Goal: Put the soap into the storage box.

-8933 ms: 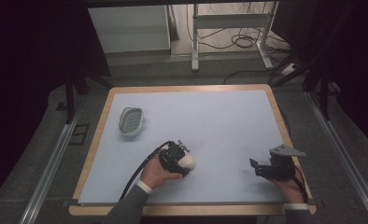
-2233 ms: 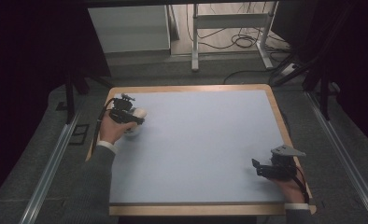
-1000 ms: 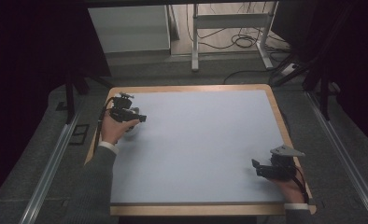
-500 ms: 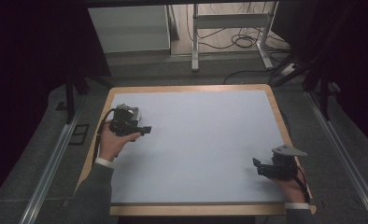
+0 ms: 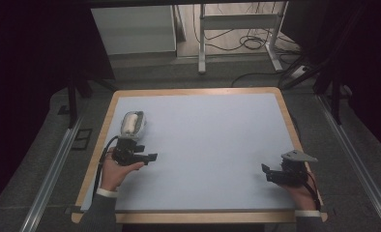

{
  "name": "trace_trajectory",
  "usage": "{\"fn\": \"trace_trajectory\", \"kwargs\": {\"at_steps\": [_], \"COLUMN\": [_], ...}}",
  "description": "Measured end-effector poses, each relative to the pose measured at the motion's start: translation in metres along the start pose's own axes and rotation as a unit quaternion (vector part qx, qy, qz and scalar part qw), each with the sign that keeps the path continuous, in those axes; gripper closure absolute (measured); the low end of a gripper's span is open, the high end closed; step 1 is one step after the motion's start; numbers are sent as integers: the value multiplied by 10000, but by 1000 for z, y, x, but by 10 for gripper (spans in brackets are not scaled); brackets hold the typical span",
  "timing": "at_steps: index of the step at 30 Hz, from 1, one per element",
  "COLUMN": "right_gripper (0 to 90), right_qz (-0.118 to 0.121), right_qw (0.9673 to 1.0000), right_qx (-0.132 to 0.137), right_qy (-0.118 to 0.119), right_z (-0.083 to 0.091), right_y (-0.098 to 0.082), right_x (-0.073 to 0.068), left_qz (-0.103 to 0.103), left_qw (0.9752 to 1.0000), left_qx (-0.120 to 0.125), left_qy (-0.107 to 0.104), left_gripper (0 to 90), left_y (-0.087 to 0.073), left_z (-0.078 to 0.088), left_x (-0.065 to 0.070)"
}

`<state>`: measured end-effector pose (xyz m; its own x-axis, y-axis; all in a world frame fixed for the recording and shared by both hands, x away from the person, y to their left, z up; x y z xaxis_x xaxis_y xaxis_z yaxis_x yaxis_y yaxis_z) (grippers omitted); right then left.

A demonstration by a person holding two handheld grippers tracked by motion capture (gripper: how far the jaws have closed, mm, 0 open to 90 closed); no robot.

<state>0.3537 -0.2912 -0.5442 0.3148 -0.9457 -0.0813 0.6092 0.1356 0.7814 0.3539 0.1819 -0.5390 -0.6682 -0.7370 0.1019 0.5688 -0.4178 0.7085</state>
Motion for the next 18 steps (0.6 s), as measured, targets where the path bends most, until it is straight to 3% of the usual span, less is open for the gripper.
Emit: {"fn": "trace_trajectory", "kwargs": {"at_steps": [2, 7, 10, 18], "right_gripper": [114, 114, 114, 114], "right_qz": [11, 46, 76, 200], "right_qw": [10000, 10000, 10000, 9997], "right_qx": [-14, 1, 33, 81], "right_qy": [-13, 31, 47, 121], "right_z": [0, 0, 0, -2], "right_y": [0, 0, 1, 5], "right_x": [0, -4, -6, -20], "left_qz": [40, -103, -44, -79], "left_qw": [10000, 9999, 9999, 9999], "left_qx": [39, -114, -28, 117], "left_qy": [-48, -71, -98, -56], "left_gripper": [301, 300, 304, 304], "left_y": [-6, -22, -27, -25], "left_z": [0, -3, -2, 2], "left_x": [6, 16, 18, 19]}}
Point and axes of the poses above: each handheld gripper's, and its own axes: z roughly backward along the jaws, y roughly out of its top, x roughly to its right, the point moved 6 cm from there along -z, roughly forward along the jaws, and after that the axes turned 11 degrees about -z, right-handed, at the moved point
